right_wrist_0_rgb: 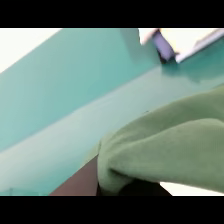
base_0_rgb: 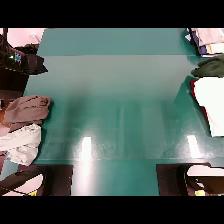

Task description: Fold the shirts.

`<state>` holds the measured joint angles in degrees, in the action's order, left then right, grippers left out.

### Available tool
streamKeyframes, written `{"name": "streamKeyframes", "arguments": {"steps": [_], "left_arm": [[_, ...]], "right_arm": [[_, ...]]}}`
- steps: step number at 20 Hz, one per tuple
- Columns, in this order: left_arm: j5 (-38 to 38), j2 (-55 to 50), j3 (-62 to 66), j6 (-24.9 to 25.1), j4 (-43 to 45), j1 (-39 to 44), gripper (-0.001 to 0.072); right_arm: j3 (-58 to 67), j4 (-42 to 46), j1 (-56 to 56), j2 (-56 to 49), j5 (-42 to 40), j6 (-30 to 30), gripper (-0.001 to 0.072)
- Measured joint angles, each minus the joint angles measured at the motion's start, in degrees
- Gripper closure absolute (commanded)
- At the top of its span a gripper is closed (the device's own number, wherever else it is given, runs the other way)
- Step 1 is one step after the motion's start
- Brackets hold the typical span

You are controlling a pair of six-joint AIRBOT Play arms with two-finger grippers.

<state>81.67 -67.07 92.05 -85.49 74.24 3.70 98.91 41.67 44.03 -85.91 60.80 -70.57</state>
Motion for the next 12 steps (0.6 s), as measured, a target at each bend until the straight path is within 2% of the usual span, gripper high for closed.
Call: {"name": "streamKeyframes", "arguments": {"steps": [6, 12], "left_arm": [[0.3, 0.0, 0.0, 0.0, -0.2, 0.0, 0.0679], [0.8, 0.0, 0.0, 0.1, -0.2, 0.0, 0.0679]], "right_arm": [[2.4, 3.0, 2.2, 3.0, 6.4, -2.3, 0.0690], [2.8, 11.2, 3.0, 5.7, 16.3, -6.8, 0.0687]]}}
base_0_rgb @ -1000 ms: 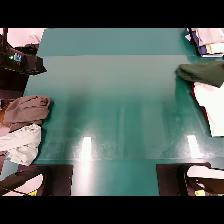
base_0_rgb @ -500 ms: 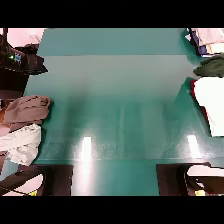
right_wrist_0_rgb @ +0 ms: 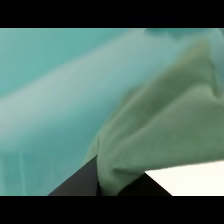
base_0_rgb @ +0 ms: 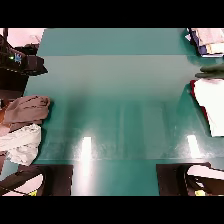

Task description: Fold the shirts.

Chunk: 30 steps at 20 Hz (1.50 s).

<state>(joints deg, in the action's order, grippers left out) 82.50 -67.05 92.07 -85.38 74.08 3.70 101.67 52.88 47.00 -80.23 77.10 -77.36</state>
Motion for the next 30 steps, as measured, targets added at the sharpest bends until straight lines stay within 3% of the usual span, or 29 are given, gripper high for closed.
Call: {"name": "streamKeyframes", "arguments": {"steps": [7, 8, 10, 11, 12, 18, 22, 26, 27, 30], "left_arm": [[1.0, 0.0, 0.0, 3.0, 0.0, 0.0, 0.0679], [1.0, 0.0, 0.0, 3.4, 0.0, 0.0, 0.0679], [1.1, 0.0, 0.0, 4.0, 0.0, 0.0, 0.0679], [1.2, 0.0, 0.0, 4.3, 0.0, 0.0, 0.0679], [1.3, 0.0, 0.0, 4.7, 0.0, 0.0, 0.0679], [1.9, 0.0, 0.0, 6.0, 0.0, 0.0, 0.0678], [1.0, 0.0, 0.0, 6.0, 0.0, 0.0, 0.0678], [-0.2, 0.0, 0.0, 6.0, 0.0, 0.0, 0.0678], [-0.5, 0.0, 0.0, 6.0, 0.0, 0.0, 0.0678], [-2.0, 0.0, 0.0, 5.9, 0.0, 0.0, 0.0679]], "right_arm": [[-0.2, 15.8, 0.1, 1.0, 15.3, -8.8, 0.0674], [-0.5, 17.7, 0.1, 1.2, 17.2, -9.7, 0.0576], [-2.0, 21.5, 0.1, 1.8, 20.5, -11.0, 0.0246], [-3.1, 23.4, 0.1, 2.3, 21.3, -11.4, 0.0149], [-4.5, 25.1, 0.1, 2.9, 22.2, -11.6, 0.0133], [-11.2, 30.9, 0.0, 6.3, 23.5, -12.8, 0.0136], [-12.4, 20.1, -4.2, 8.6, 22.6, -13.5, 0.0136], [-12.7, 9.4, -16.3, 11.1, 20.7, -13.6, 0.0165], [-12.7, 8.0, -19.9, 11.6, 20.0, -13.6, 0.0243], [-12.8, 5.7, -31.5, 12.5, 18.4, -13.6, 0.0687]]}}
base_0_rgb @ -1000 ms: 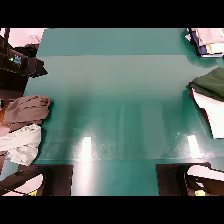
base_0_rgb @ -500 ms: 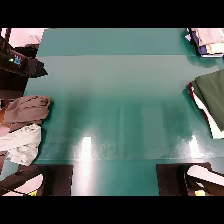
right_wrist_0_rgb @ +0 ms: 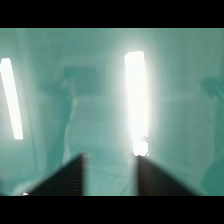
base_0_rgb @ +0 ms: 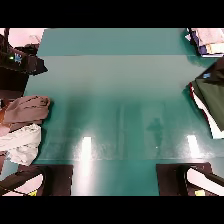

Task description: Fold the shirts.

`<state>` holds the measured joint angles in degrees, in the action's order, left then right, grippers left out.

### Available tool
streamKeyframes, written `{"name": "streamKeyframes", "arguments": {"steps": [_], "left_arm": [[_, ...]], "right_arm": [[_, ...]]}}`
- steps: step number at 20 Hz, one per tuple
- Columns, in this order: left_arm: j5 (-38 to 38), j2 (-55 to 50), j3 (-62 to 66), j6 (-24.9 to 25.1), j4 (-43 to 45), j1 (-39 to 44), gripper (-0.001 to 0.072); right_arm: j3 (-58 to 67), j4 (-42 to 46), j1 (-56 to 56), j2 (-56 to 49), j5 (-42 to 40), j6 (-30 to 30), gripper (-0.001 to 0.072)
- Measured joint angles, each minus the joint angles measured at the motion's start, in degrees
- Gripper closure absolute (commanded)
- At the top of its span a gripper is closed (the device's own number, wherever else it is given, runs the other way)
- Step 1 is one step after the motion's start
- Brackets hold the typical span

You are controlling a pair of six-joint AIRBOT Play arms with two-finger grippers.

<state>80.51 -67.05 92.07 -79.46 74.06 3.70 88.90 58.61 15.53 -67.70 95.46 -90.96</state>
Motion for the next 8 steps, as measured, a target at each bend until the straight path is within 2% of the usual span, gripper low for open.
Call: {"name": "streamKeyframes", "arguments": {"steps": [4, 8], "left_arm": [[-1.3, 0.0, 0.0, -0.1, 0.0, 0.0, 0.0678], [-1.8, 0.0, 0.0, -0.1, 0.0, 0.0, 0.0679]], "right_arm": [[0.0, -1.1, -12.6, 0.4, -1.4, 0.0, 0.0686], [0.0, -1.3, -19.4, 0.5, -2.8, 0.0, 0.0686]]}}
